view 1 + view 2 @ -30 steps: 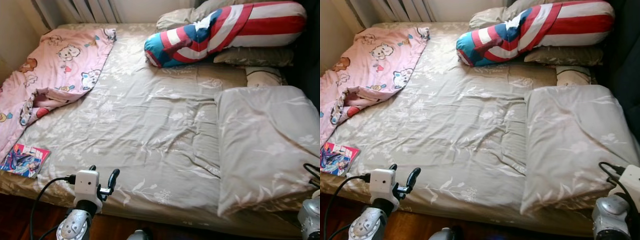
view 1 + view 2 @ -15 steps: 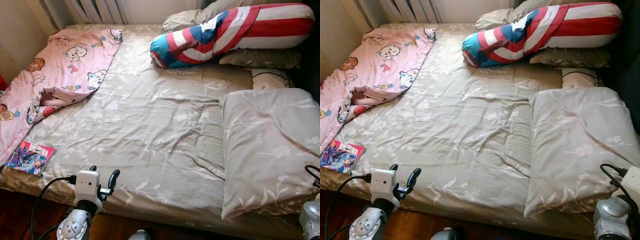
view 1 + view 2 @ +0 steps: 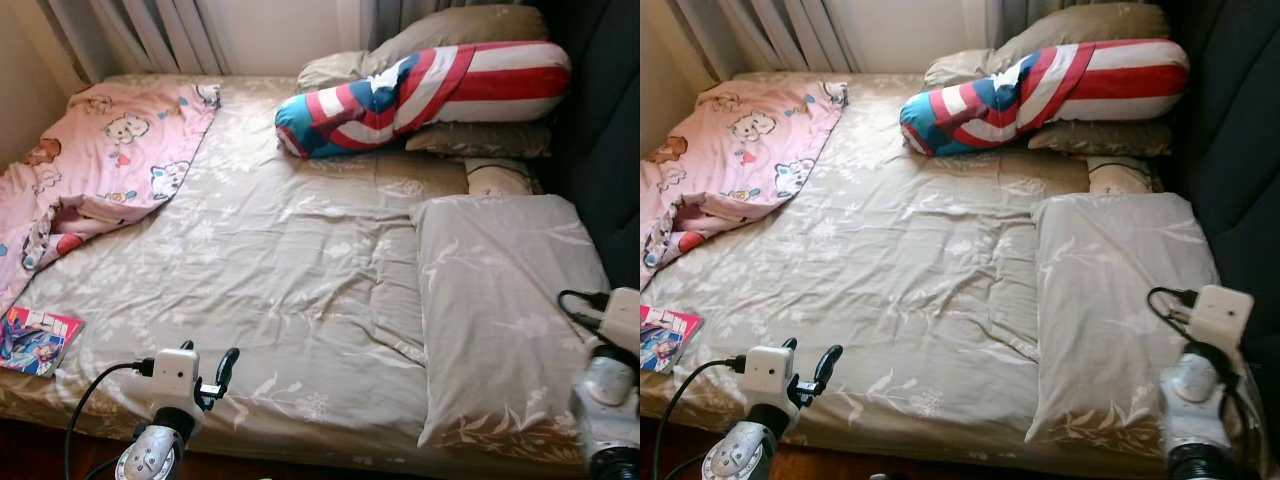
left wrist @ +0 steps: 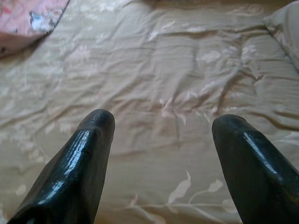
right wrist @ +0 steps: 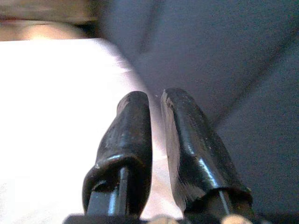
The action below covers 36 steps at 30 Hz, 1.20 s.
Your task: Clean up the room
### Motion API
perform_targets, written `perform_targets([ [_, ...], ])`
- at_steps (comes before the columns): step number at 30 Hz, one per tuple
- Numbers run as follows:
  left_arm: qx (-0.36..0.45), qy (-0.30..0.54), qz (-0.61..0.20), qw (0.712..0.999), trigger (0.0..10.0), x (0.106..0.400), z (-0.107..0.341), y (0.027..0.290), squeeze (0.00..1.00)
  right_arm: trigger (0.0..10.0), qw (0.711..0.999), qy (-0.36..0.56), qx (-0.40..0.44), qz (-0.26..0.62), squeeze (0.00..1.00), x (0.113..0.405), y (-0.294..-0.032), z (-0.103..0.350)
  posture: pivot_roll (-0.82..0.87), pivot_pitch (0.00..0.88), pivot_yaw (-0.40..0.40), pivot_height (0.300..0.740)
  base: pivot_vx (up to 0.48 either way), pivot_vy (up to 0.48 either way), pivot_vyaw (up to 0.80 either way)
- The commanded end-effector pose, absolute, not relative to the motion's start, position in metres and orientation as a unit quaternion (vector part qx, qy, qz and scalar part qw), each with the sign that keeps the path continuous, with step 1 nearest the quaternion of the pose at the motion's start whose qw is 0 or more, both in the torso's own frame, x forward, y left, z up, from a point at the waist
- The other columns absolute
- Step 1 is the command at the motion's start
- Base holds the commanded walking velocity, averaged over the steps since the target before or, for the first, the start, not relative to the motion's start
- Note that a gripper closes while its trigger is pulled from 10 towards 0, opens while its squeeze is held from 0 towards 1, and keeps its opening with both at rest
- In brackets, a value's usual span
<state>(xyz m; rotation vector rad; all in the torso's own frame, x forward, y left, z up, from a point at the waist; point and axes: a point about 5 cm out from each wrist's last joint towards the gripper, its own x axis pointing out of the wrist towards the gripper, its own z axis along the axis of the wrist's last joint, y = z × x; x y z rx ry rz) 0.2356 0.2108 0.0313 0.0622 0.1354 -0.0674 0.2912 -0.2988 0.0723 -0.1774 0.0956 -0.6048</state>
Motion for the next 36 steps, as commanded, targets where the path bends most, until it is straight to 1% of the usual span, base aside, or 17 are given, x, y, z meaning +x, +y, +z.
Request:
perform_targets([
  [1,0.009,0.084,-0.007,0.996,10.0,0.23,0.021,0.218,0.0,10.0,0.971,0.07,-0.047,-0.226,0.0,0.295,-0.278,0.059,-0.02,0.117,0.018,0.74,0.0,0.0,0.0],
  [3,-0.009,0.092,0.01,0.996,10.0,0.23,0.016,0.219,0.0,10.0,0.981,0.091,-0.001,-0.169,0.0,0.295,-0.258,0.045,-0.02,0.109,0.012,0.74,0.0,0.0,0.0],
  [4,-0.027,0.096,0.022,0.995,10.0,0.23,0.012,0.218,0.0,10.0,0.983,0.122,0.033,-0.131,0.0,0.29,-0.243,0.029,-0.02,0.1,0.005,0.74,0.0,0.0,0.0],
  [5,-0.037,0.1,0.025,0.994,10.0,0.231,0.01,0.217,0.0,10.0,0.982,0.144,0.037,-0.12,0.0,0.285,-0.237,0.019,-0.02,0.094,0.002,0.74,0.0,0.0,0.0],
  [8,-0.045,0.105,0.027,0.993,10.0,0.231,0.008,0.216,0.0,10.0,0.979,0.168,0.033,-0.114,0.0,0.279,-0.232,0.009,-0.01,0.081,-0.001,0.74,0.0,0.0,0.0],
  [11,-0.048,0.155,0.031,0.986,10.0,0.228,-0.01,0.216,0.0,10.0,0.965,0.238,0.046,-0.099,0.0,0.256,-0.22,-0.021,0.0,0.059,-0.003,0.74,0.0,0.0,0.0],
  [13,-0.048,0.169,0.029,0.984,10.0,0.226,-0.015,0.216,0.0,10.0,0.962,0.252,0.047,-0.092,0.0,0.251,-0.218,-0.026,0.0,0.051,-0.004,0.74,0.0,0.0,0.0],
  [14,-0.046,0.205,0.024,0.977,10.0,0.221,-0.027,0.216,0.0,10.0,0.957,0.276,0.045,-0.079,0.0,0.243,-0.215,-0.035,0.0,0.041,-0.006,0.74,0.0,0.0,0.0],
  [17,-0.048,0.248,0.02,0.967,10.0,0.215,-0.039,0.215,0.0,10.0,0.951,0.298,0.047,-0.072,0.0,0.233,-0.213,-0.043,0.0,0.033,-0.007,0.74,0.0,0.0,0.0],
  [21,-0.037,0.319,0.027,0.947,10.0,0.198,-0.059,0.211,0.0,10.0,0.93,0.353,0.022,-0.099,0.0,0.209,-0.222,-0.06,0.0,0.021,-0.009,0.74,0.0,0.0,0.0],
  [22,-0.037,0.319,0.027,0.947,10.0,0.198,-0.059,0.211,0.0,10.0,0.93,0.353,0.022,-0.099,0.0,0.209,-0.222,-0.06,0.0,0.021,-0.009,0.74,0.0,0.0,0.0],
  [24,-0.023,0.375,0.031,0.926,10.0,0.183,-0.074,0.207,0.0,10.0,0.923,0.374,0.026,-0.09,0.0,0.199,-0.218,-0.067,-0.01,0.006,-0.002,0.74,0.0,0.0,0.0],
  [31,-0.023,0.394,0.042,0.918,10.0,0.179,-0.078,0.207,0.0,10.0,0.911,0.402,0.017,-0.093,0.0,0.189,-0.216,-0.074,-0.02,0.0,0.002,0.74,0.0,0.0,0.0],
  [32,-0.024,0.393,0.042,0.918,10.0,0.18,-0.078,0.206,0.0,10.0,0.909,0.405,0.019,-0.093,0.05,0.187,-0.215,-0.075,-0.02,0.0,0.001,0.74,0.0,0.0,0.0],
  [33,-0.024,0.393,0.042,0.918,10.0,0.18,-0.078,0.205,0.0,10.0,0.909,0.406,0.02,-0.093,0.05,0.186,-0.215,-0.076,-0.02,0.0,0.0,0.74,0.0,0.0,0.0],
  [34,-0.024,0.393,0.043,0.918,10.0,0.179,-0.078,0.206,0.0,10.0,0.908,0.407,0.021,-0.095,1.0,0.185,-0.215,-0.076,-0.01,0.0,0.0,0.74,0.0,0.0,0.0],
  [36,-0.024,0.393,0.046,0.918,10.0,0.178,-0.078,0.208,0.0,10.0,0.905,0.413,0.023,-0.098,1.0,0.182,-0.214,-0.078,-0.01,0.0,0.0,0.74,0.0,0.0,0.0],
])
